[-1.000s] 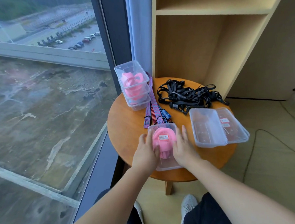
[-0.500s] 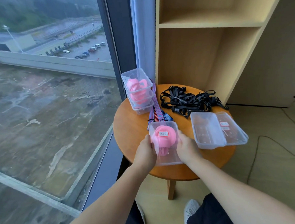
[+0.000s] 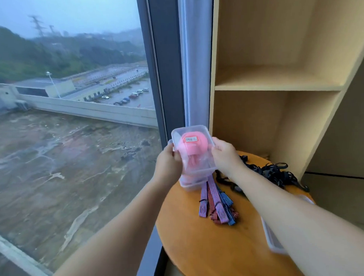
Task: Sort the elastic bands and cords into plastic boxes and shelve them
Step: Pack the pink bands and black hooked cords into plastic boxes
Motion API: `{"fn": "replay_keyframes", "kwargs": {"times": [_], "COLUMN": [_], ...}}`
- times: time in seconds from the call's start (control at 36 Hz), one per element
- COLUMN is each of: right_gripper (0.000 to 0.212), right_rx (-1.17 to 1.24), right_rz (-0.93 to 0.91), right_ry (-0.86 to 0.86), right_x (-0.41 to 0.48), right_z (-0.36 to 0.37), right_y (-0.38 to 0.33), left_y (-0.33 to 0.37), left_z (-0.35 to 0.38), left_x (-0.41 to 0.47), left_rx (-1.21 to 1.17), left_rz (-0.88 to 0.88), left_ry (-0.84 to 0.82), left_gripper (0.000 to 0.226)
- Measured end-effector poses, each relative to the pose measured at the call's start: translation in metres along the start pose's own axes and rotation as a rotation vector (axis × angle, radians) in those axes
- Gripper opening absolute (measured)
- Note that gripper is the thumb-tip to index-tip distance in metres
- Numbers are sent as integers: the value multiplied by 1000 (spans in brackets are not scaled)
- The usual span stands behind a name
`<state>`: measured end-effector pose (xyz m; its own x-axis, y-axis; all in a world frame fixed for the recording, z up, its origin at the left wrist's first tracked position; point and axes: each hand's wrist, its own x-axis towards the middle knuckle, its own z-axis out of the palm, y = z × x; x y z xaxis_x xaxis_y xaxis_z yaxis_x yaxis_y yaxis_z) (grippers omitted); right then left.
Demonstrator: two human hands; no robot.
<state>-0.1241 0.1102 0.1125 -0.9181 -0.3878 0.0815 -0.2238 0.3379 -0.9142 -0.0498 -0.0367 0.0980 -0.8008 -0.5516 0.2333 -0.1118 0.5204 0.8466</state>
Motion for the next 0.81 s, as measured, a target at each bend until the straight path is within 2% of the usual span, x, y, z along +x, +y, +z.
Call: {"fn": "replay_keyframes", "kwargs": {"times": [0.25, 0.28, 0.33, 0.5, 0.61, 0.81], "right_gripper": [24, 29, 37, 36, 46, 34], "right_rx": [21, 35, 48, 22, 62, 98], "right_rz": [17, 27, 45, 69, 103, 110], "right_ry": [-50, -56, -49, -65, -84, -102], "right_x": [89, 96, 105, 116, 114, 106], "right_z": [23, 24, 27, 36, 37, 34], "right_y": [-10, -5, 1, 23, 25, 27], "left_y": [-22, -26, -32, -52, -54, -51], "left_z": [7, 9, 14, 26, 28, 28], "left_x": [83, 87, 94, 100, 98, 91], "left_rx": [-66, -63, -49, -25, -19, -75], "left_rz": [-89, -86, -79, -101, -94, -167], "left_ry": [18, 16, 9, -27, -18, -23], "left_gripper": [23, 22, 22, 21, 21, 30]}}
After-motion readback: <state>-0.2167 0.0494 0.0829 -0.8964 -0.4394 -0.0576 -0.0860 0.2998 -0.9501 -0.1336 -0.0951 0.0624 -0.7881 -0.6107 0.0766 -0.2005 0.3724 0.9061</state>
